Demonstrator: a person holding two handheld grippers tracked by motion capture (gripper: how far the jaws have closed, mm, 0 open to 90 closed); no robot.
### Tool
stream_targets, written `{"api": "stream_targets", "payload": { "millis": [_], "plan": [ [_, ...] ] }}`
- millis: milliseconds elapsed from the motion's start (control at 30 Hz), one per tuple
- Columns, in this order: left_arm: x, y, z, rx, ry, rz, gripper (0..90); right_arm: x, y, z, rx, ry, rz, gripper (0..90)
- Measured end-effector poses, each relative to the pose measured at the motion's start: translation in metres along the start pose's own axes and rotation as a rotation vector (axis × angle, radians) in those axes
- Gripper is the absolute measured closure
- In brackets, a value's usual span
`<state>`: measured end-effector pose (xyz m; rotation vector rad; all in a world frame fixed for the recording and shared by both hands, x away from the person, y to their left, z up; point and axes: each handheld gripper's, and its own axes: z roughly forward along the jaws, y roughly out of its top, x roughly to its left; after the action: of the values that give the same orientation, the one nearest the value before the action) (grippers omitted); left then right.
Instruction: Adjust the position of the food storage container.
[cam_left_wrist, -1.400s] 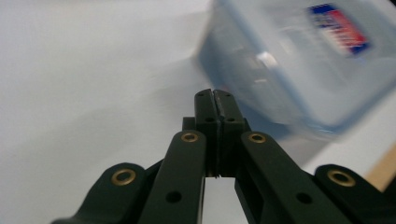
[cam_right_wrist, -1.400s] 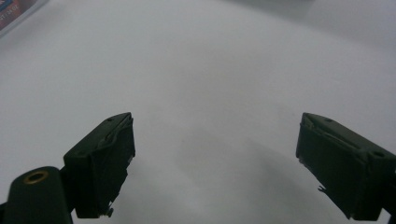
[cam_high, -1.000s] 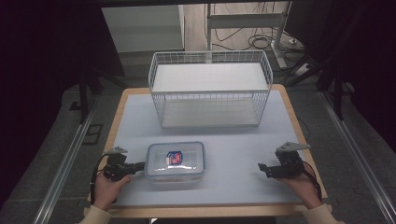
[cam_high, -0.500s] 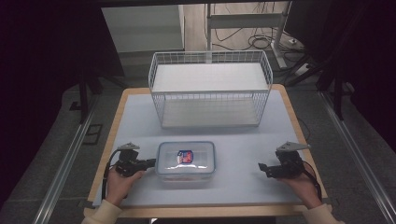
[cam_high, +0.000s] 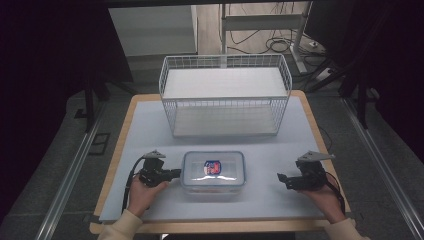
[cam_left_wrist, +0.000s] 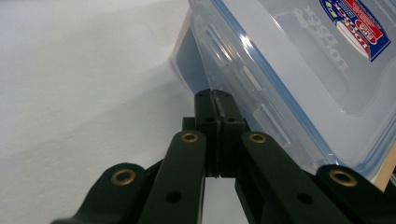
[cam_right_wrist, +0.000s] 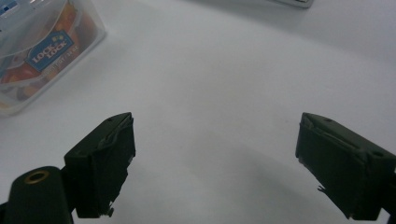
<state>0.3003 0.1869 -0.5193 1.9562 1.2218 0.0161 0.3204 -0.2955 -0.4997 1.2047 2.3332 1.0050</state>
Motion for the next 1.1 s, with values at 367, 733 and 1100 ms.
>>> {"api": "stream_targets", "payload": {
  "millis": [367, 733, 1100],
  "plan": [
    [-0.012, 0.005, 0.009, 0.006, -0.019, 0.019, 90.0, 0.001, 0.003, 0.002, -0.002, 0.006, -0.004, 12.1],
    [-0.007, 0.003, -0.009, -0.051, -0.013, 0.001, 90.0, 0.001, 0.007, 0.002, -0.026, 0.026, -0.014, 12.0],
    [0.0, -0.001, -0.022, -0.084, -0.038, -0.034, 79.7, 0.001, 0.007, 0.0, -0.054, 0.092, 0.032, 12.0]
  ]
}}
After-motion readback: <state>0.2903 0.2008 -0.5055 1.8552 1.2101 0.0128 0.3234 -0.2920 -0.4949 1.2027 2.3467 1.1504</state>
